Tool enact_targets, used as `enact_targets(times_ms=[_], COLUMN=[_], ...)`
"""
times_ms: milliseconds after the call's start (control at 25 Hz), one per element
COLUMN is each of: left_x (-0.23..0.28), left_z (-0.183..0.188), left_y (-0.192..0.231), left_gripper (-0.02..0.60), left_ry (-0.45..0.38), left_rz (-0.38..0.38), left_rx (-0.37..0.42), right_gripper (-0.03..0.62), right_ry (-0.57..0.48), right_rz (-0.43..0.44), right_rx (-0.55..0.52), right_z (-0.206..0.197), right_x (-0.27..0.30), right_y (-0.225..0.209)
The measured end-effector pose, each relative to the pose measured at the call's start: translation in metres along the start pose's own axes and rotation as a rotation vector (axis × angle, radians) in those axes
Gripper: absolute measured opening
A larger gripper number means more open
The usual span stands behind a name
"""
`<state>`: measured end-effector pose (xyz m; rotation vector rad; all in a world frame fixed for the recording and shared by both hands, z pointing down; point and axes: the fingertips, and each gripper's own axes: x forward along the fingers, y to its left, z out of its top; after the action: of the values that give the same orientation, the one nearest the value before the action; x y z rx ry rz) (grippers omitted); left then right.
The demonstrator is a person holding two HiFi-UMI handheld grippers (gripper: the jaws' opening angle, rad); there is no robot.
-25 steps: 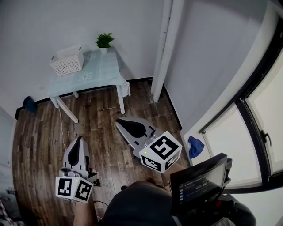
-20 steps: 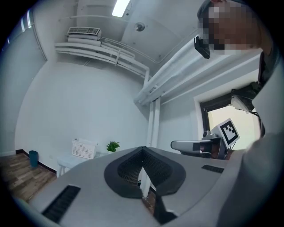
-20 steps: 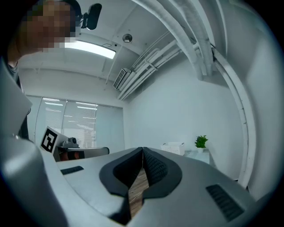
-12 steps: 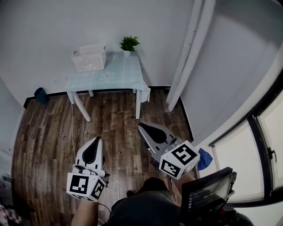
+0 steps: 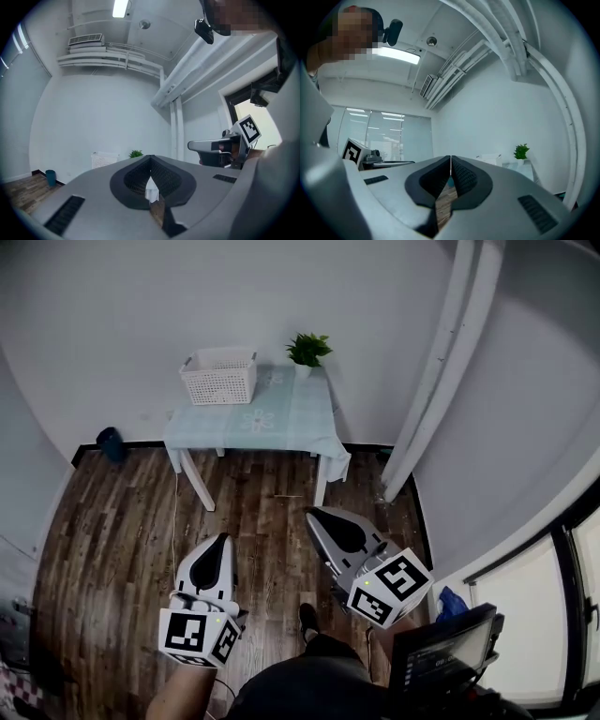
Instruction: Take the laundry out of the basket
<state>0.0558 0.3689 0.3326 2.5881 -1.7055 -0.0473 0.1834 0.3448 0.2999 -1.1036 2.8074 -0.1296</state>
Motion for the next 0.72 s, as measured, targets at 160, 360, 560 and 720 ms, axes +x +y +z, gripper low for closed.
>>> enact_targets(times_ms=[160, 360, 560, 720], left_x=[0.052, 0.116, 0.163, 0.19], left_z=[0.006, 0.015, 0.011, 0.006], left_y=[0.008, 0.031, 0.045, 0.055], left_gripper=[0.005, 0.005, 0.005, 0.005], left_ry=[0.005, -0.019, 0.005, 0.047], left_rz=[-0.005, 0.057, 0.102, 0.144], left_rx=[0.015, -0.054, -0.081, -0.048], right_gripper=[0.017, 0.017, 0.017, 0.017], right_ry=[-0.029, -0.02, 0.018, 0.016], right_rz=[0.018, 0.045, 0.102, 0.124], right_rx=[0.033, 0.015, -0.013, 0.006], right_z=[0.009, 0.016, 0.016, 0.015], right_x=[0.032, 0.064, 0.09, 0.109], right_y=[-0.042, -0.095, -0.137, -0.168])
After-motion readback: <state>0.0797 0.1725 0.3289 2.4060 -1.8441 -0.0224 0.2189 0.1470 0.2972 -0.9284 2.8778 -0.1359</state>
